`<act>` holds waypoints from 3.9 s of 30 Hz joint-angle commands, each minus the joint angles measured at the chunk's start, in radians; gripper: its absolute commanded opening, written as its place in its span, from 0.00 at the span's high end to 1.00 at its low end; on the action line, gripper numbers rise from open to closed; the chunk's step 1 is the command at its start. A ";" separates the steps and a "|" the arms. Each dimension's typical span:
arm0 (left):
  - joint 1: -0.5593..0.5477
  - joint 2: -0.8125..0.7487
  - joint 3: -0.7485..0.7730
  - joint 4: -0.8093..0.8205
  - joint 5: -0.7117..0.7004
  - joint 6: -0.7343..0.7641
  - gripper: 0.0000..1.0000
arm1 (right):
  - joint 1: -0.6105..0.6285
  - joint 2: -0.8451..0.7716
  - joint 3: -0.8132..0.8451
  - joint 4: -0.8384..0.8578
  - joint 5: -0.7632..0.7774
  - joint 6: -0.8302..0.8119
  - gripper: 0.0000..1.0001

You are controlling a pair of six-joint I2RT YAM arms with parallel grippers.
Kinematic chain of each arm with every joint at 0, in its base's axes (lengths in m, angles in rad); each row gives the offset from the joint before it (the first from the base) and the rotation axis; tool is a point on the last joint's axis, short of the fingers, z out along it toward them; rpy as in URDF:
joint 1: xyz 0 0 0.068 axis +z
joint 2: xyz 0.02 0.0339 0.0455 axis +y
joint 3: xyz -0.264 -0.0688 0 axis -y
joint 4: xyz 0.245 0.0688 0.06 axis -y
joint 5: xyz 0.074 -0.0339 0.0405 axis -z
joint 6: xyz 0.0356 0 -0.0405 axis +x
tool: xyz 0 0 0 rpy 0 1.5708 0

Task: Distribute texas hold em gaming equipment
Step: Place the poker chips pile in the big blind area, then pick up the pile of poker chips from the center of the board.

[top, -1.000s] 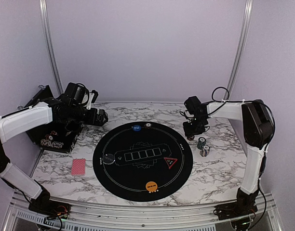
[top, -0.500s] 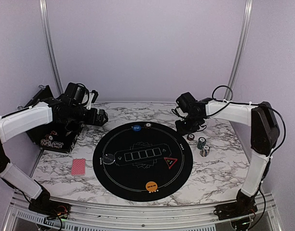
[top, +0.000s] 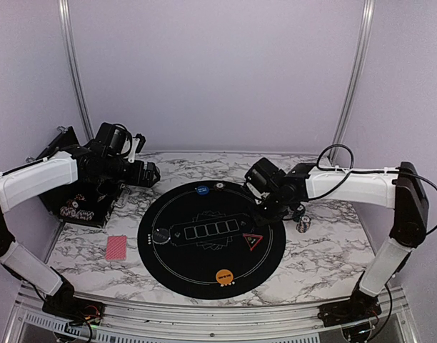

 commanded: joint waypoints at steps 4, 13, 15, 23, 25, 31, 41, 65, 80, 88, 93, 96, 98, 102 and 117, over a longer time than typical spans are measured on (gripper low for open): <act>0.005 0.007 0.003 -0.012 0.008 -0.003 0.01 | 0.156 -0.085 -0.108 0.010 0.022 0.146 0.74; 0.005 0.006 0.001 -0.012 -0.001 -0.002 0.01 | 0.341 -0.107 -0.217 0.025 0.044 0.288 0.74; 0.005 0.009 0.002 -0.012 -0.003 -0.001 0.01 | 0.372 -0.100 -0.229 0.035 0.044 0.310 0.74; 0.005 0.021 -0.001 -0.013 -0.003 0.000 0.01 | 0.441 -0.047 -0.228 0.073 0.042 0.353 0.74; 0.005 0.021 0.000 -0.014 -0.005 0.001 0.01 | 0.446 -0.032 -0.221 0.079 0.040 0.353 0.73; 0.005 0.024 0.001 -0.015 -0.004 0.002 0.01 | 0.455 0.000 -0.209 0.083 0.036 0.351 0.73; 0.004 0.030 0.002 -0.017 -0.008 0.003 0.01 | 0.465 0.024 -0.211 0.106 0.013 0.351 0.66; 0.005 0.041 0.003 -0.021 -0.007 0.006 0.01 | 0.471 0.039 -0.213 0.102 0.000 0.340 0.54; 0.005 0.047 0.006 -0.025 -0.001 0.009 0.01 | 0.464 0.030 -0.173 0.052 0.021 0.310 0.45; 0.005 0.055 0.006 -0.028 0.003 0.014 0.01 | 0.439 0.000 -0.156 0.020 0.017 0.280 0.42; 0.004 0.058 0.006 -0.029 0.002 0.017 0.01 | 0.402 -0.039 -0.134 -0.001 0.011 0.247 0.41; 0.004 0.058 0.006 -0.028 0.001 0.017 0.01 | 0.351 -0.070 -0.122 -0.010 0.016 0.214 0.41; 0.005 0.058 0.007 -0.029 0.005 0.018 0.01 | 0.314 -0.087 -0.114 -0.012 0.021 0.184 0.41; 0.005 0.057 0.008 -0.029 0.008 0.018 0.01 | 0.227 -0.097 -0.086 -0.014 0.033 0.124 0.41; 0.005 0.075 0.009 -0.028 0.043 0.012 0.01 | -0.241 0.047 0.080 0.039 -0.004 -0.112 0.41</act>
